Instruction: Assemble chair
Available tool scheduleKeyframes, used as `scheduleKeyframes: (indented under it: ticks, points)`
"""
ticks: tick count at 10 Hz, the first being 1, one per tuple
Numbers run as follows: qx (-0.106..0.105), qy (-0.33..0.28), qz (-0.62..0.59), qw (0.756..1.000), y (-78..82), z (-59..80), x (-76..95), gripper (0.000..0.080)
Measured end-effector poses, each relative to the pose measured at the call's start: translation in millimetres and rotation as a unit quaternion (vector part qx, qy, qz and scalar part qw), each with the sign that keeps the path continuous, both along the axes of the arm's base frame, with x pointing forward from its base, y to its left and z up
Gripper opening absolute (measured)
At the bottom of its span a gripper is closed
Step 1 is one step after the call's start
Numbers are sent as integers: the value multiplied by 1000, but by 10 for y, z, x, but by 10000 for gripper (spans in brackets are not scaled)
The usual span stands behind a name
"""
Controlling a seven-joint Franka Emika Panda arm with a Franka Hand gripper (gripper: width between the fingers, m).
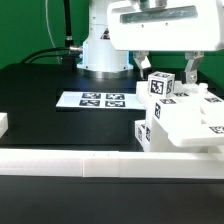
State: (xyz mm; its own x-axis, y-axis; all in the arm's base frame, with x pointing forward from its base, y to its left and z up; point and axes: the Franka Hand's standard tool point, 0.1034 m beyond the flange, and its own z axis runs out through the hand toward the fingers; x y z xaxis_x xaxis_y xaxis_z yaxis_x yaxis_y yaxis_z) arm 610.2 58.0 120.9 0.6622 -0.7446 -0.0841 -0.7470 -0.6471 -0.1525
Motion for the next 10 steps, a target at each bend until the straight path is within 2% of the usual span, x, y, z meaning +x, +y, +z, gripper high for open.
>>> scheduleKeyframes:
  ticks: [1,2,3,7,10]
  points:
    - [-30,3,98,995,1,1,-20,649]
    - [-42,-2,168,985,-6,7,-6,649]
    - [-44,-13,241,969,-37,25,25,649]
    - [-48,-28,352,934,-107,2,25,649]
    - [-46,-36,466,883,-98,-8,-6,649]
